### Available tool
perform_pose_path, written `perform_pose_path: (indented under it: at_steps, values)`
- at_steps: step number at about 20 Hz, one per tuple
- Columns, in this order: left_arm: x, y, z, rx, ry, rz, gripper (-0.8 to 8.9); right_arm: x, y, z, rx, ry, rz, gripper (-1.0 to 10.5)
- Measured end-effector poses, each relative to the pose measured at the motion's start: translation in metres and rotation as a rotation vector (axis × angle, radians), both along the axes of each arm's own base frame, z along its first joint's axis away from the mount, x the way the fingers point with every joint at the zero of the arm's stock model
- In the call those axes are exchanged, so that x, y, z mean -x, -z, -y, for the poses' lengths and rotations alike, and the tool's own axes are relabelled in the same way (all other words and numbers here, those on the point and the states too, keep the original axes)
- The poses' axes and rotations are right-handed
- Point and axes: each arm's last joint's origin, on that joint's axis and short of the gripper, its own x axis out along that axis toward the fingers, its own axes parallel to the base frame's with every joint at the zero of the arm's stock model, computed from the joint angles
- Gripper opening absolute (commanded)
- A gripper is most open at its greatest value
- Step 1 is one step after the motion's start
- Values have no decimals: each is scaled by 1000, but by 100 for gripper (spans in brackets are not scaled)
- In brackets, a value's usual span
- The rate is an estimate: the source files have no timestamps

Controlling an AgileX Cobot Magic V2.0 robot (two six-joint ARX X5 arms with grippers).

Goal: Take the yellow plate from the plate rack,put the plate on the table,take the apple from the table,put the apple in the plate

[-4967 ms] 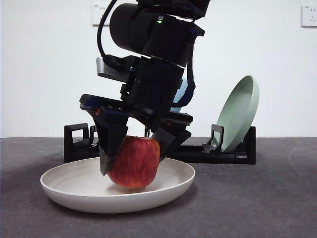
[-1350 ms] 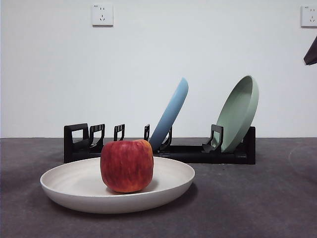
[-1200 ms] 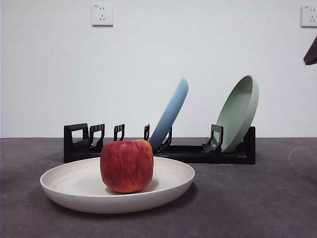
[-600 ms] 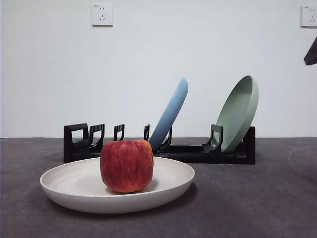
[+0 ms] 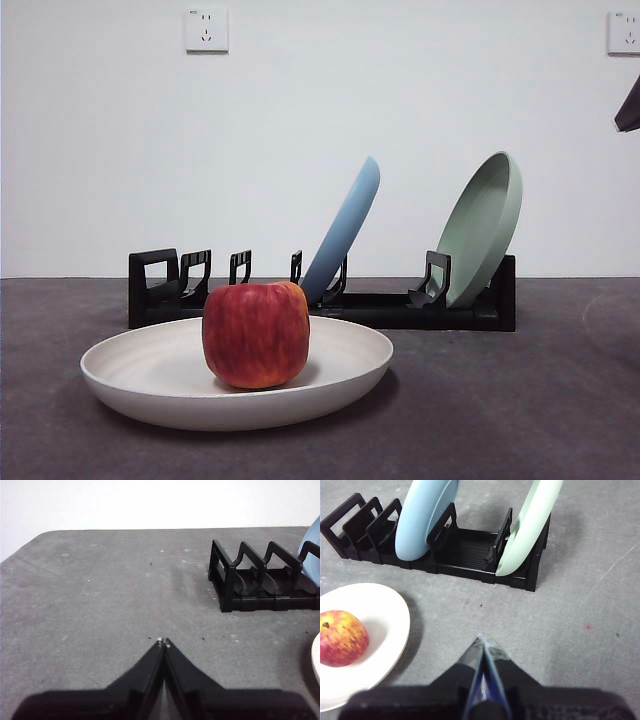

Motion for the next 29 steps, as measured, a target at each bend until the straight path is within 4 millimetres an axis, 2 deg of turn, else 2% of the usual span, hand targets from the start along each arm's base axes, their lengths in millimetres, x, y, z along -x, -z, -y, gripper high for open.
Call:
perform_pose_path:
  at_steps: [14, 17, 22, 26, 29]
  values:
    - [0, 0, 0, 0, 0, 0, -3, 0, 0, 0, 2, 4, 1, -16]
    - [0, 0, 0, 0, 0, 0, -3, 6, -1, 3, 2, 5, 3, -16]
    - [0, 0, 0, 0, 0, 0, -3, 20, -10, 26, -7, 94, 171, -16]
    - [0, 0, 0, 0, -1, 0, -3, 32, 1, 46, -45, 165, 339, -16]
    - [0, 0, 0, 0, -1, 0, -3, 32, 22, 52, -45, 223, 447, -16]
